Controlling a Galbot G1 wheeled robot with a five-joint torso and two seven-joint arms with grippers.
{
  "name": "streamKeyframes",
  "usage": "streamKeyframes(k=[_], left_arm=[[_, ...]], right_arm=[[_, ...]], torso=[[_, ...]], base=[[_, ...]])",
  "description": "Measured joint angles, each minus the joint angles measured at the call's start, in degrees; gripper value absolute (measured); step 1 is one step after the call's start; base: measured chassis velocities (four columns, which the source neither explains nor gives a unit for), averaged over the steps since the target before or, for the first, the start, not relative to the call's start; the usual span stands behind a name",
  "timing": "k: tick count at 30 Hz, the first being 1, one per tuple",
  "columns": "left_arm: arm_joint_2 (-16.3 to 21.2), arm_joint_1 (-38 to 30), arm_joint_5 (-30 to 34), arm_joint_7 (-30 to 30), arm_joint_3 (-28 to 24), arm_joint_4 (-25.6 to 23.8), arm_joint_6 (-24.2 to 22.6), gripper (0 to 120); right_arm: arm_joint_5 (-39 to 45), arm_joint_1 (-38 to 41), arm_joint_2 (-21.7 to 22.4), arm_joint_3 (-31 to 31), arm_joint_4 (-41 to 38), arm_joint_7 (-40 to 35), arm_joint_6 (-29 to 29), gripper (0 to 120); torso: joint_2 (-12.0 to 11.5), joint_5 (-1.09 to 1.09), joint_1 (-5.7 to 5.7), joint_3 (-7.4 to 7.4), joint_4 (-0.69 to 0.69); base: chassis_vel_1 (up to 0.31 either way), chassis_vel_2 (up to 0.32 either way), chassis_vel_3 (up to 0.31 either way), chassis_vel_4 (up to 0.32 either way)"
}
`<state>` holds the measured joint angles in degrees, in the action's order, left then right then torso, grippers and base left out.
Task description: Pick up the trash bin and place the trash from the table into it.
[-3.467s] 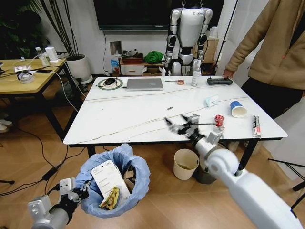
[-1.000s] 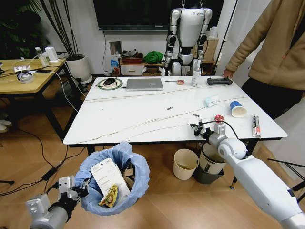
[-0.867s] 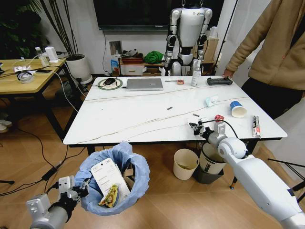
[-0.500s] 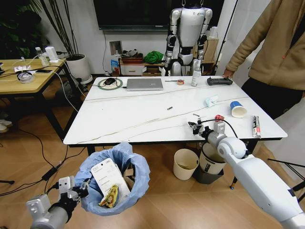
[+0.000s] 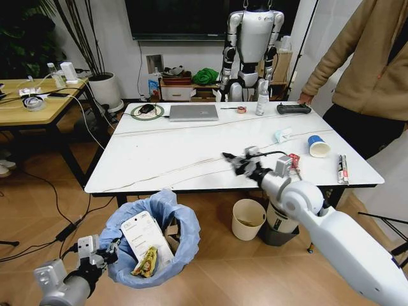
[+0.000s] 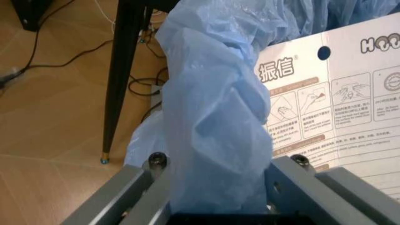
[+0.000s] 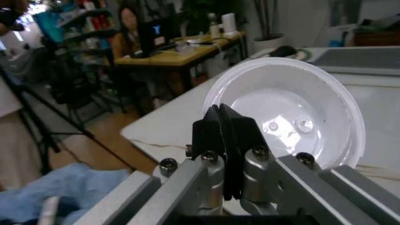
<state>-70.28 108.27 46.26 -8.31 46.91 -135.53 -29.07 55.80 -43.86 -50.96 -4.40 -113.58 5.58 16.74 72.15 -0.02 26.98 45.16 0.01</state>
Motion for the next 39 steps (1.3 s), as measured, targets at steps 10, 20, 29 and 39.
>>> streamKeyframes(k=[10,20,29,39], left_arm=[[-0.76,0.11,0.04,-0.16,0.41,-0.33,-0.07,0],[-0.66,-0.26,1.28,-0.69,0.73,-0.64,-0.38,0],[-0.58,-1.1,2.66,-1.29,0.16,-0.45,-0.7,0],[-0.43,-1.0,2.88,-1.4,-0.1,-0.15,-0.73,0]], right_arm=[[4.83,-0.39,0.29,-14.68,-9.74,5.39,-9.28,0],[2.9,-2.5,-0.35,-18.99,-8.26,8.25,-12.32,0],[-3.58,-7.88,-0.73,-19.51,-4.94,8.63,-14.01,18],[-2.45,-5.52,-1.77,-15.19,-3.87,5.59,-13.08,52]], torso=[[0.0,0.0,0.0,0.0,0.0],[0.0,0.0,0.0,0.0,0.0],[0.0,0.01,0.0,0.0,-0.01],[0.0,0.02,0.0,0.0,-0.01]], base=[[0.0,0.0,0.0,0.0],[0.0,0.0,0.0,0.0],[0.0,0.0,0.0,0.0],[0.0,0.0,0.0,0.0]])
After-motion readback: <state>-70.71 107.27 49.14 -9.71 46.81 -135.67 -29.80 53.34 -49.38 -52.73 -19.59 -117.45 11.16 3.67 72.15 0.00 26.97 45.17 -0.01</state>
